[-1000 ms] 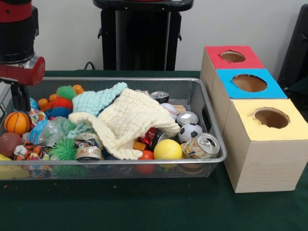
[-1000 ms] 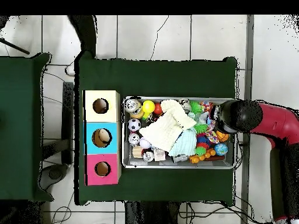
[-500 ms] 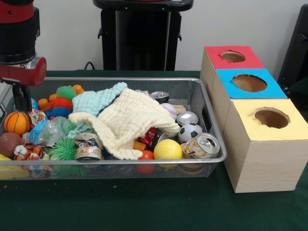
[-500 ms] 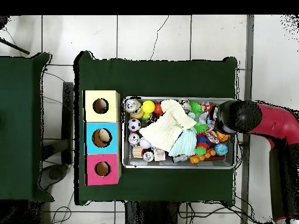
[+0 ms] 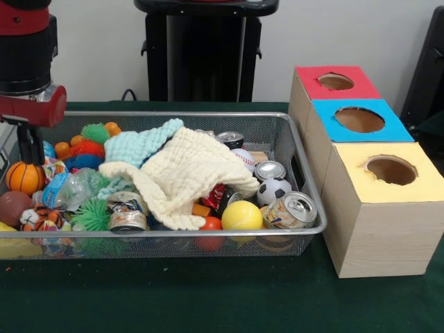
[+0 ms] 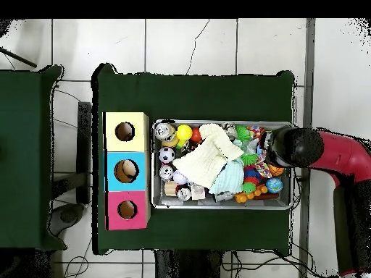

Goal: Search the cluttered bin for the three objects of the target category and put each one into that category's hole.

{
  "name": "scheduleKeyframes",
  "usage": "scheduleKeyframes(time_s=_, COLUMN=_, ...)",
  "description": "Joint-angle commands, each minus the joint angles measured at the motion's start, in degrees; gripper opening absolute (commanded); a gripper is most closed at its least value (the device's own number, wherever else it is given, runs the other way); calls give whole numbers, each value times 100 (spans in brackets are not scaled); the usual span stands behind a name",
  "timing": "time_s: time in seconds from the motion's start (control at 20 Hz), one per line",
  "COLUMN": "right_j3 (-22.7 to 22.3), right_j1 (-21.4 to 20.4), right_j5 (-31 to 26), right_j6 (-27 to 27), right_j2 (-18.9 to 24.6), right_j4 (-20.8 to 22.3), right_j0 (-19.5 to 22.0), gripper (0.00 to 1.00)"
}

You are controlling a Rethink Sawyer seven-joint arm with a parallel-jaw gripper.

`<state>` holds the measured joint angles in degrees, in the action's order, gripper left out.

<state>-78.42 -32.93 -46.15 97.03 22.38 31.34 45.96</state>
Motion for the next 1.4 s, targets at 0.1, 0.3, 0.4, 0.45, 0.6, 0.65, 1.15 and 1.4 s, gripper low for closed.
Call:
scheduleKeyframes(time_s=0.1, right_j3=-516, right_j1=174, right_j5=241, right_j6=-706, right_j2=-19, right_j4=385, right_j0=82, gripper=0)
scheduleKeyframes(time_s=0.3, right_j3=-444, right_j1=157, right_j5=154, right_j6=-704, right_j2=-29, right_j4=384, right_j0=41, gripper=0)
scheduleKeyframes(time_s=0.4, right_j3=-445, right_j1=159, right_j5=220, right_j6=-701, right_j2=-19, right_j4=409, right_j0=38, gripper=0)
scheduleKeyframes(time_s=0.45, right_j3=-452, right_j1=150, right_j5=265, right_j6=-684, right_j2=-23, right_j4=429, right_j0=30, gripper=0)
scheduleKeyframes(time_s=0.6, right_j3=-485, right_j1=119, right_j5=370, right_j6=-623, right_j2=-42, right_j4=486, right_j0=7, gripper=0)
scheduleKeyframes(time_s=0.65, right_j3=-485, right_j1=120, right_j5=356, right_j6=-625, right_j2=-38, right_j4=498, right_j0=9, gripper=0)
scheduleKeyframes(time_s=1.15, right_j3=-507, right_j1=70, right_j5=302, right_j6=-685, right_j2=67, right_j4=472, right_j0=146, gripper=0)
scheduleKeyframes(time_s=1.4, right_j3=-529, right_j1=88, right_j5=361, right_j6=-566, right_j2=65, right_j4=481, right_j0=122, gripper=0)
